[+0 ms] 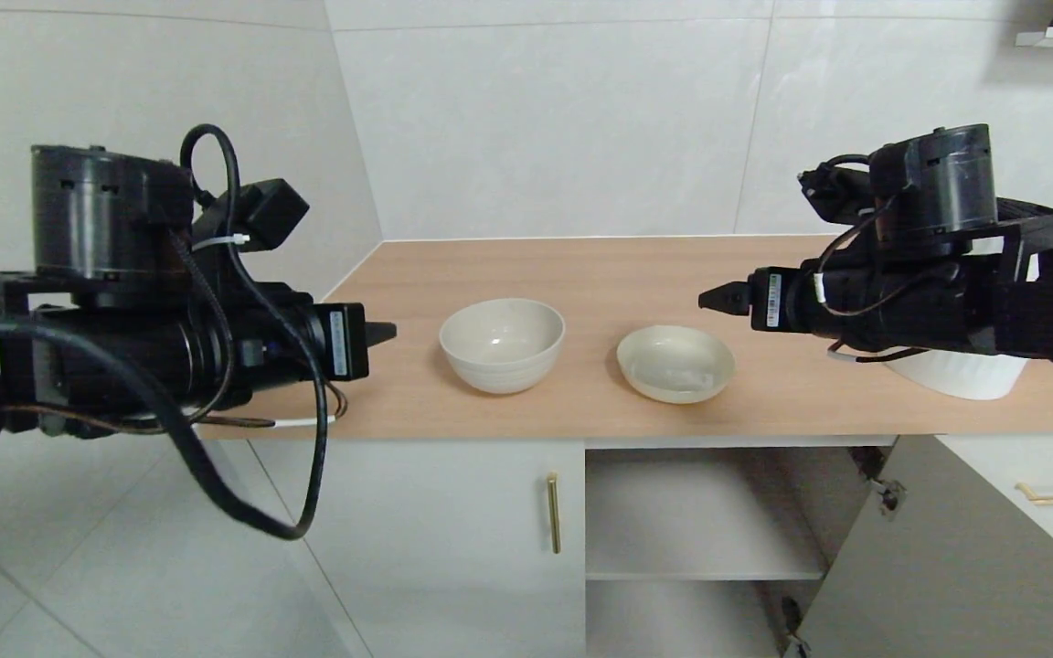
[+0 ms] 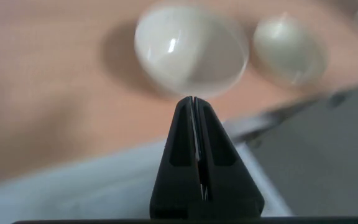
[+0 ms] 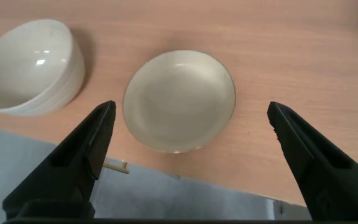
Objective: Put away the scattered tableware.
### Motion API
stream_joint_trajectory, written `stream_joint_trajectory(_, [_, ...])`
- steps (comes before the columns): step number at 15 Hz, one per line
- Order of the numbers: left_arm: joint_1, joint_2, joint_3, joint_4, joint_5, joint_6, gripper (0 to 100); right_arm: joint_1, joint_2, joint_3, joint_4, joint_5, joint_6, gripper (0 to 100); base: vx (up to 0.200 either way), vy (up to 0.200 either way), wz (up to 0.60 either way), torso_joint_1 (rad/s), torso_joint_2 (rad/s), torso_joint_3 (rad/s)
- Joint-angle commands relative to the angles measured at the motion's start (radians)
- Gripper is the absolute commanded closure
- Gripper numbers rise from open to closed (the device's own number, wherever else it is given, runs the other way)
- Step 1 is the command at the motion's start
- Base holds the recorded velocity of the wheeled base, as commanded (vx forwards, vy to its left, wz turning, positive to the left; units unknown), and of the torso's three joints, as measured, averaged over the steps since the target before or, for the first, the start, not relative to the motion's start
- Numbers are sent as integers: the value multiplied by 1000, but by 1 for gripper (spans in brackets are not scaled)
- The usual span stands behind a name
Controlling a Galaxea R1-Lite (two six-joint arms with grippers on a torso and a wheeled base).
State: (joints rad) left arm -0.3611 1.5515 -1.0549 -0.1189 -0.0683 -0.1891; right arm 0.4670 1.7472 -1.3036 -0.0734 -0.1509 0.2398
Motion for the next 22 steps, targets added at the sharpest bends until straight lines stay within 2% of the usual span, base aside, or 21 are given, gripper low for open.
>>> stream_joint_trajectory(1, [5, 96, -126, 15, 8, -62, 100, -1, 41, -13, 0, -3, 7, 0, 0, 0, 0, 0, 0, 0])
stream_joint_trajectory(2, [5, 119, -165, 28, 30, -104, 100, -1, 41, -11, 0, -3, 18, 0, 0, 0, 0, 0, 0, 0])
stream_joint_trajectory(3, [5, 128, -172, 30, 53, -115, 100, -1, 41, -9, 0, -3, 26, 0, 0, 0, 0, 0, 0, 0])
stream_joint_trajectory(4, [5, 128, -172, 28, 87, -115, 100, -1, 40, -6, 0, -4, 27, 0, 0, 0, 0, 0, 0, 0])
stream_joint_trajectory(7, [13, 111, -175, 31, 102, -108, 100, 9, 40, 12, -3, -4, 27, 0, 0, 0, 0, 0, 0, 0])
stream_joint_trajectory(9, [31, 102, -172, 45, 104, -73, 100, 13, 40, 14, -5, -4, 27, 0, 0, 0, 0, 0, 0, 0])
stream_joint_trajectory(10, [31, 102, -172, 56, 113, -70, 0, 13, 40, 14, -5, -4, 27, 0, 0, 0, 0, 0, 0, 0])
stream_joint_trajectory(14, [31, 102, -166, 56, 117, -69, 0, 13, 40, 15, -5, -4, 27, 0, 0, 0, 0, 0, 0, 0])
stream_joint_trajectory(17, [30, 102, -163, 58, 154, -65, 0, 13, 40, 18, -5, -6, 27, 0, 0, 0, 0, 0, 0, 0])
stream_joint_trajectory(18, [28, 102, -158, 56, 162, -53, 0, 13, 40, 18, -5, -4, 27, 0, 0, 0, 0, 0, 0, 0])
stream_joint_trajectory(22, [28, 88, -155, 51, 180, -59, 0, 13, 41, 20, -5, -4, 27, 0, 0, 0, 0, 0, 0, 0])
